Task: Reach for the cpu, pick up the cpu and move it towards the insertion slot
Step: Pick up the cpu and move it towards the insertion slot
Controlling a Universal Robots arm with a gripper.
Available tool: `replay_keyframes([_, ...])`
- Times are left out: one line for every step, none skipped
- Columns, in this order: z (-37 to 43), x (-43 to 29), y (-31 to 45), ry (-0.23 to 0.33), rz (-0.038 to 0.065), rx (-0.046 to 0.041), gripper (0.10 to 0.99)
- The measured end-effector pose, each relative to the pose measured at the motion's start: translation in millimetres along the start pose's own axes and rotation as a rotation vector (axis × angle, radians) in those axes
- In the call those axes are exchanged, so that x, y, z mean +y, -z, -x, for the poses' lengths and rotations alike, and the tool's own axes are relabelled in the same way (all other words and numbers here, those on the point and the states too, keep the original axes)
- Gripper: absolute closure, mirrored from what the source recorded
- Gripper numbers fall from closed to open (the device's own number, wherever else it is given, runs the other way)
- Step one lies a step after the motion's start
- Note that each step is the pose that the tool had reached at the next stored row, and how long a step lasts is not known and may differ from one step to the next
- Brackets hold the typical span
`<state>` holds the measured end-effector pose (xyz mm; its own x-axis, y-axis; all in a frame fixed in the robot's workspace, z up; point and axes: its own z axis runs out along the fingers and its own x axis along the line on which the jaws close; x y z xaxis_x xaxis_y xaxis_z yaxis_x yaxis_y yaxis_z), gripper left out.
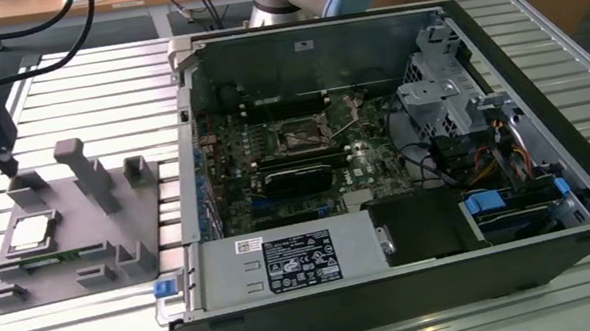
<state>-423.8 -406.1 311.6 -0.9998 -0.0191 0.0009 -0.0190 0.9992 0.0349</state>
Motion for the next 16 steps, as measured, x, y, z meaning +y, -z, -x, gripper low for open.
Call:
replay_keyframes([-0.3, -0.1, -1.0, 0.0, 0.0, -0.0001, 0.439])
replay_keyframes([-0.5, -0.1, -1.9, 0.0, 0.0, 0.0, 0.439])
replay_keyframes([-0.7, -0.1, -2.9, 0.0, 0.0, 0.0, 0.439])
replay_keyframes([-1.0, -0.1, -3.9, 0.0, 0.0, 0.0, 0.439])
replay_keyframes([-1.2, -0.2, -4.8, 0.0, 0.0, 0.0, 0.439])
replay_keyframes([-1.4, -0.2, -5.7, 0.0, 0.0, 0.0, 0.439])
replay_keyframes([-1.6, -0.2, -6.6, 0.0, 0.0, 0.0, 0.439])
replay_keyframes([-1.8, -0.2, -7.6, 0.0, 0.0, -0.0001, 0.439])
replay_keyframes([-2.0, -0.3, -8.7, 0.0, 0.0, 0.0, 0.439])
replay_keyframes([-2.4, -0.3, -9.8, 0.0, -0.001, 0.0, 0.439])
replay_keyframes([-2.7, -0.3, -10.8, 0.0, -0.001, 0.0, 0.439])
replay_keyframes([-3.0, -0.4, -11.8, 0.0, -0.001, 0.0, 0.439])
replay_keyframes([-3.4, -0.4, -12.9, 0.0, -0.001, 0.0, 0.439])
replay_keyframes([-4.0, -0.4, -13.9, 0.0, -0.001, 0.0001, 0.439])
replay_keyframes([-5.1, -0.4, -15.0, 0.0, -0.001, 0.0003, 0.439])
replay_keyframes([-5.8, -0.5, -16.4, 0.0, -0.001, 0.0, 0.439])
